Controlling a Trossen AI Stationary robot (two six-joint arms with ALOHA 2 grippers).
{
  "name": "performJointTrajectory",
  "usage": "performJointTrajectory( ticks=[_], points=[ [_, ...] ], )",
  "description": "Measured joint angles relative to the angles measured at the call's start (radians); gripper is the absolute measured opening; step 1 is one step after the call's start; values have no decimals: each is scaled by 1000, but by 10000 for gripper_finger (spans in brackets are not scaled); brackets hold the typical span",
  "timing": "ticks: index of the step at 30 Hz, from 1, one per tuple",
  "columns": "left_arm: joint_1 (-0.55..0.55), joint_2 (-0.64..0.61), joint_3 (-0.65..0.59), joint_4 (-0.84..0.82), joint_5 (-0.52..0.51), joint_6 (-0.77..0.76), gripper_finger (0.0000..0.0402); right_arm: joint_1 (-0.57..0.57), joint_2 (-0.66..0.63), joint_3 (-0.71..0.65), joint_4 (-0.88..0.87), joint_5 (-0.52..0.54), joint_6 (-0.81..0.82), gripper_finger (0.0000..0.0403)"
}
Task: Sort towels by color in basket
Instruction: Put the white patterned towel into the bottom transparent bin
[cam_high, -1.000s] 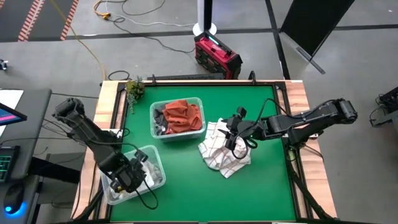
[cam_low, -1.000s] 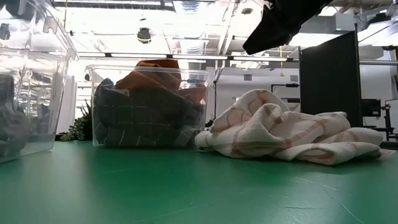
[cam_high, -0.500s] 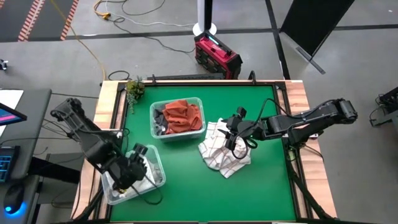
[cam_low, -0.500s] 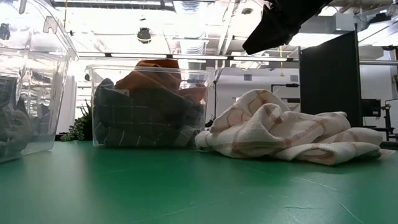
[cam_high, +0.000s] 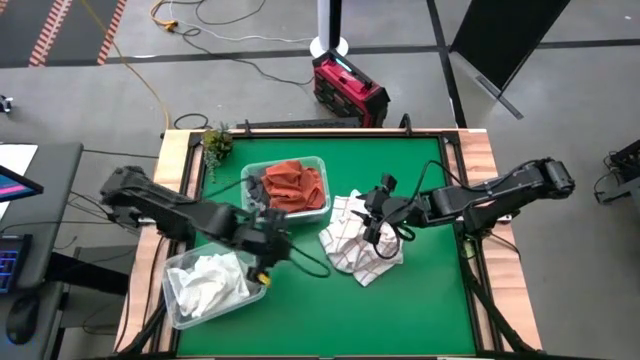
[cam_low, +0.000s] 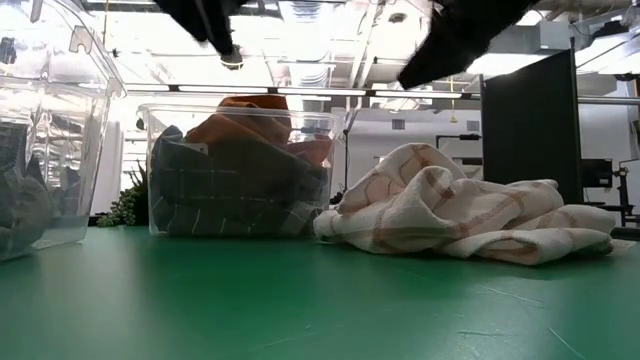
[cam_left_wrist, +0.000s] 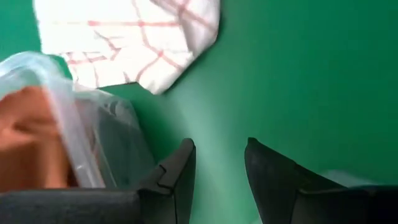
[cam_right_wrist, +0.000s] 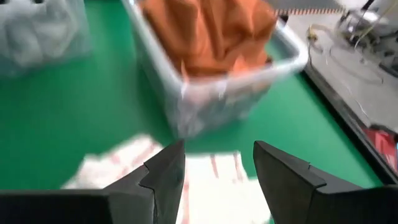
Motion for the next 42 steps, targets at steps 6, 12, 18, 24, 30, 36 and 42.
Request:
performJointTrajectory(
  ticks=[6, 12, 18, 24, 30, 36, 42],
  points=[
    [74, 159, 0, 100, 1, 225, 132, 68, -58, 0, -196, 31, 141, 219],
    [136, 272, 1, 310, -9, 290, 132, 85, -64, 0, -218, 47, 201, 219],
    [181, 362, 66, 376, -12, 229, 133, 87, -64, 0, -234, 47, 223, 219],
    [186, 443, 149, 397, -12, 135, 141, 113, -68, 0, -337, 91, 302, 219],
    [183, 506, 201, 439, -12, 109, 149, 136, -94, 0, -441, 124, 412, 219],
    [185, 551, 203, 466, 33, 122, 149, 167, -99, 0, -447, 125, 426, 219],
    [185, 552, 203, 476, 53, 192, 127, 171, -99, 0, -447, 144, 421, 219]
  ],
)
